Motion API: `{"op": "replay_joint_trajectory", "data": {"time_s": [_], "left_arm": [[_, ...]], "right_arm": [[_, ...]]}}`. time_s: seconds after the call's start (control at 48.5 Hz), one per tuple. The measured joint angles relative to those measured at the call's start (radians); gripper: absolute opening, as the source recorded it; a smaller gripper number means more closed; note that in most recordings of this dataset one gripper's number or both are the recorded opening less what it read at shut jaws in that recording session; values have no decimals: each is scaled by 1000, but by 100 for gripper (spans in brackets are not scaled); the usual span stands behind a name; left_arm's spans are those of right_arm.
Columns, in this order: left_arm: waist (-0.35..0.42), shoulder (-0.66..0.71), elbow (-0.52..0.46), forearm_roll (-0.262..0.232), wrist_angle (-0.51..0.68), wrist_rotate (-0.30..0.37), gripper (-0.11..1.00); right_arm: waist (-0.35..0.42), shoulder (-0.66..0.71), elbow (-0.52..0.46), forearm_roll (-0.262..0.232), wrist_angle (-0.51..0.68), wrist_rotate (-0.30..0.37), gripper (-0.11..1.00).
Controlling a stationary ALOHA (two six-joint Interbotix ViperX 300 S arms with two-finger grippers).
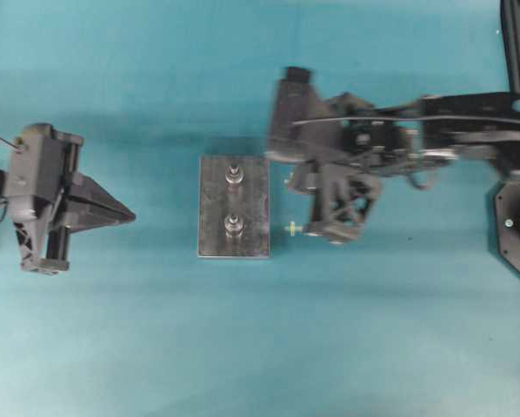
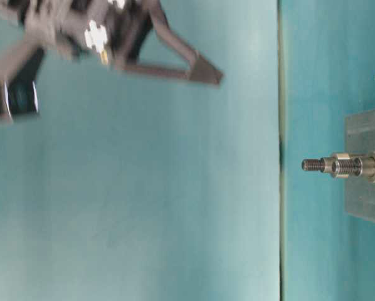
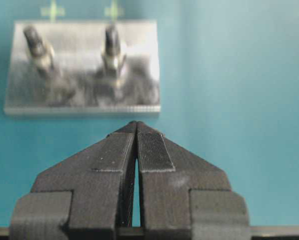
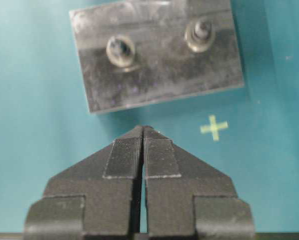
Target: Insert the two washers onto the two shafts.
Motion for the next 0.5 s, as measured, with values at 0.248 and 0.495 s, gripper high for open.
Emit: {"op": "replay_joint_trajectory", "data": {"time_s": [0.248, 0.495], "left_arm": [[2, -74, 40, 0, -49, -2, 0], [0, -124, 63, 0, -51, 0, 0]], "right_arm": [[2, -97, 129, 6, -132, 0, 1], [5, -196, 279, 6, -327, 0, 1]]}}
